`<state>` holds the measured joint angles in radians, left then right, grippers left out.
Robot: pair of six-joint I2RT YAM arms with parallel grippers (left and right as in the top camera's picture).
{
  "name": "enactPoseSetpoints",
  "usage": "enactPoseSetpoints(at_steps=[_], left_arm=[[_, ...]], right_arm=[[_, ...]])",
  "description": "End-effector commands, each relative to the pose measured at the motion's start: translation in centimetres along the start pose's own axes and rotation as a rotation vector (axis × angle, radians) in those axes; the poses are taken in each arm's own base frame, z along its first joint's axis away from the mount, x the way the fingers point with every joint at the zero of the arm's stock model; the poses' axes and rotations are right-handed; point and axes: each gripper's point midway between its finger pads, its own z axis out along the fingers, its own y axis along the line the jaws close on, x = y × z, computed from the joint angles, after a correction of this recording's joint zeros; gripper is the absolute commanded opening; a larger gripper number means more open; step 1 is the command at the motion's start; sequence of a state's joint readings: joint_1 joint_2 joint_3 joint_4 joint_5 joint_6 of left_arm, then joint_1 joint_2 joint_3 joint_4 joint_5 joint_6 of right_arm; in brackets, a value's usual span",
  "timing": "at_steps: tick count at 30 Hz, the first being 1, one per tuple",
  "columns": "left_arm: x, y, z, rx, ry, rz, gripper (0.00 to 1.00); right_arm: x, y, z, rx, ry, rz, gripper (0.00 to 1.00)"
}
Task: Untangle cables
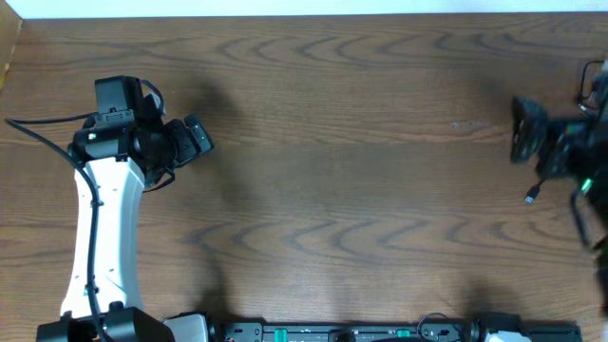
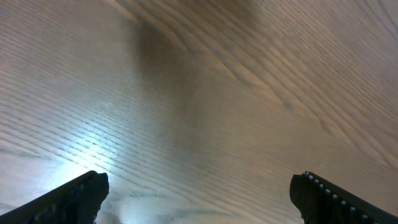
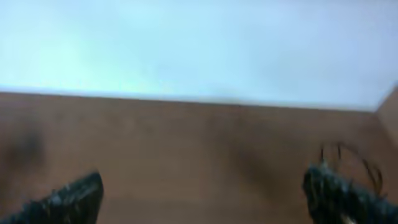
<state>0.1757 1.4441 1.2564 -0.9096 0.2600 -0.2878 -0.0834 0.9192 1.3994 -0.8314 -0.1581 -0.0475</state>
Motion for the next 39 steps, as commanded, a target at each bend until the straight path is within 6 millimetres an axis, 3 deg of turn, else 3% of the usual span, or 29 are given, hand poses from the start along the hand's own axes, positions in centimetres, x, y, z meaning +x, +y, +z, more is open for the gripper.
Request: enactPoseSetpoints(at_steps=[1,13,17,27,33,37,39], left_arm=[[-0.1,-0.1,-0.2,0.002,-0.004,0.007,0.98],[-0.1,-0.1,-0.2,0.002,-0.004,0.007,0.98],[-0.1,-0.1,-0.2,0.002,-0.004,0.007,0.98],[-0.1,-0.1,-0.2,0.002,-0.004,0.007,0.98],[-0.1,-0.1,-0.2,0.002,-0.004,0.007,0.98],[-0.1,-0.1,-0.2,0.002,-0.004,0.007,0.98],[-0.1,-0.1,-0.2,0.002,-0.004,0.007,0.98]], right_arm=[[3.8,-0.4,-0.1,0.04,-0.054,-0.028,0.99],[12.1,0.2,-0.2,0.053,-0.342,-0.066,0.99],[15.0,0.2,0.6,0.053,-0.359,-0.067,0.99],[19.6,0.3,3.0,0.04,-0.398,-0.055,0.99],[21.0,0.6,4.0,0.026,-0.421,-0.053,0.99],[22.5,1.5,4.7,-0.013,-0.363,-0.056,0.99],[24.2,1.7,5.2,-0.024,-0.29,-0.052,0.99]])
